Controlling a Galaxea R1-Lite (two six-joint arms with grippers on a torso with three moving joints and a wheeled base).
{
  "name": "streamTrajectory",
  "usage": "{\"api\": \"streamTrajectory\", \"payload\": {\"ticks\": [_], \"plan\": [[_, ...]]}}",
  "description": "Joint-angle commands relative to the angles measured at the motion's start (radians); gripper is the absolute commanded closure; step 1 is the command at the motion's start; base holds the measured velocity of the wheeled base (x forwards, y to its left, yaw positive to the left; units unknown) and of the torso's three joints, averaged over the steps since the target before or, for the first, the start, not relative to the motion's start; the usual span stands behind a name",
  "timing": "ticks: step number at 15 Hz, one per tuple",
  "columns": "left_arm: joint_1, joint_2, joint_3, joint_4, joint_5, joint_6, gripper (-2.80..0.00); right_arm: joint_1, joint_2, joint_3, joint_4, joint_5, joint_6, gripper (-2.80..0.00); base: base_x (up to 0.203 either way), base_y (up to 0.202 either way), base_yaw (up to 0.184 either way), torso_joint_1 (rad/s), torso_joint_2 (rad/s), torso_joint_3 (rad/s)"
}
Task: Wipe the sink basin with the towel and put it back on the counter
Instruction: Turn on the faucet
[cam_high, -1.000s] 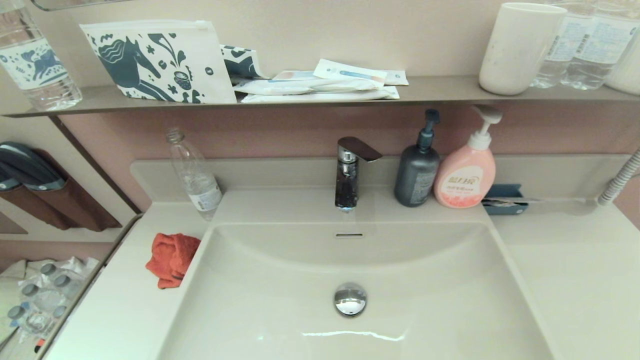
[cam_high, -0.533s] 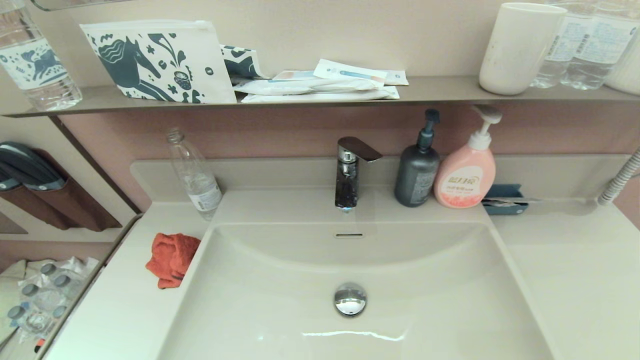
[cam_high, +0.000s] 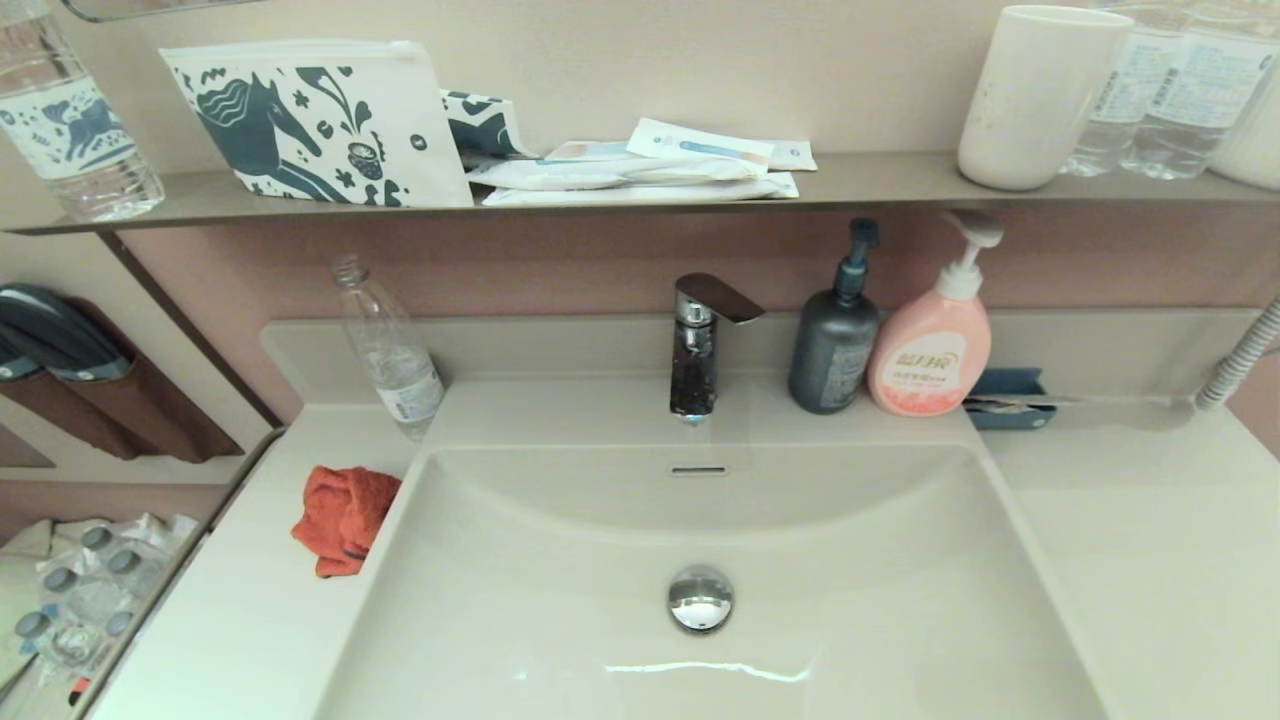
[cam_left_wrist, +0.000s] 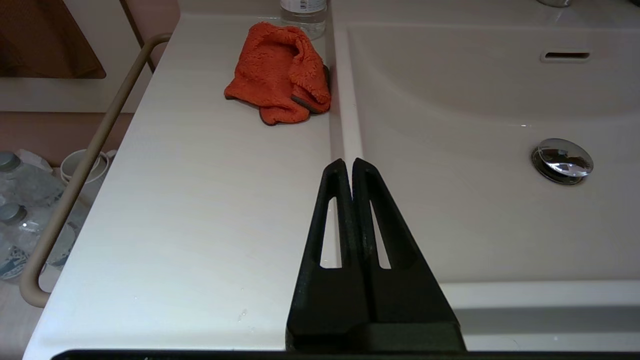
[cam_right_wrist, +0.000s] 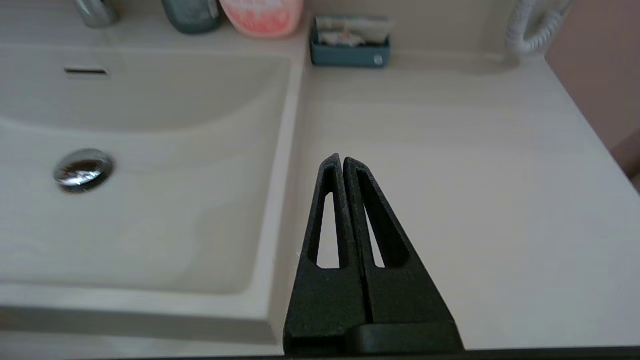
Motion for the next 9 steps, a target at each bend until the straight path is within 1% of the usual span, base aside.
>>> {"api": "streamTrajectory", "payload": {"ticks": [1, 2, 4, 5, 9], "plan": [[0.000, 0.000, 0.000, 0.000, 0.000, -0.001, 0.00, 0.002, 0.106, -0.073, -0.001, 0.012, -0.001, 0.00, 0.000, 0.000, 0.000, 0.000, 0.00, 0.000], [0.000, 0.000, 0.000, 0.000, 0.000, 0.000, 0.00, 0.006, 0.145, -0.094, -0.003, 0.015, -0.009, 0.00, 0.000, 0.000, 0.000, 0.000, 0.00, 0.000], [0.000, 0.000, 0.000, 0.000, 0.000, -0.001, 0.00, 0.010, 0.225, -0.123, -0.007, 0.015, -0.062, 0.00, 0.000, 0.000, 0.000, 0.000, 0.00, 0.000], [0.000, 0.000, 0.000, 0.000, 0.000, 0.000, 0.00, 0.013, 0.271, -0.138, -0.017, 0.019, -0.073, 0.00, 0.000, 0.000, 0.000, 0.000, 0.00, 0.000], [0.000, 0.000, 0.000, 0.000, 0.000, -0.001, 0.00, 0.029, 0.535, -0.250, -0.121, 0.070, -0.073, 0.00, 0.000, 0.000, 0.000, 0.000, 0.00, 0.000]]}}
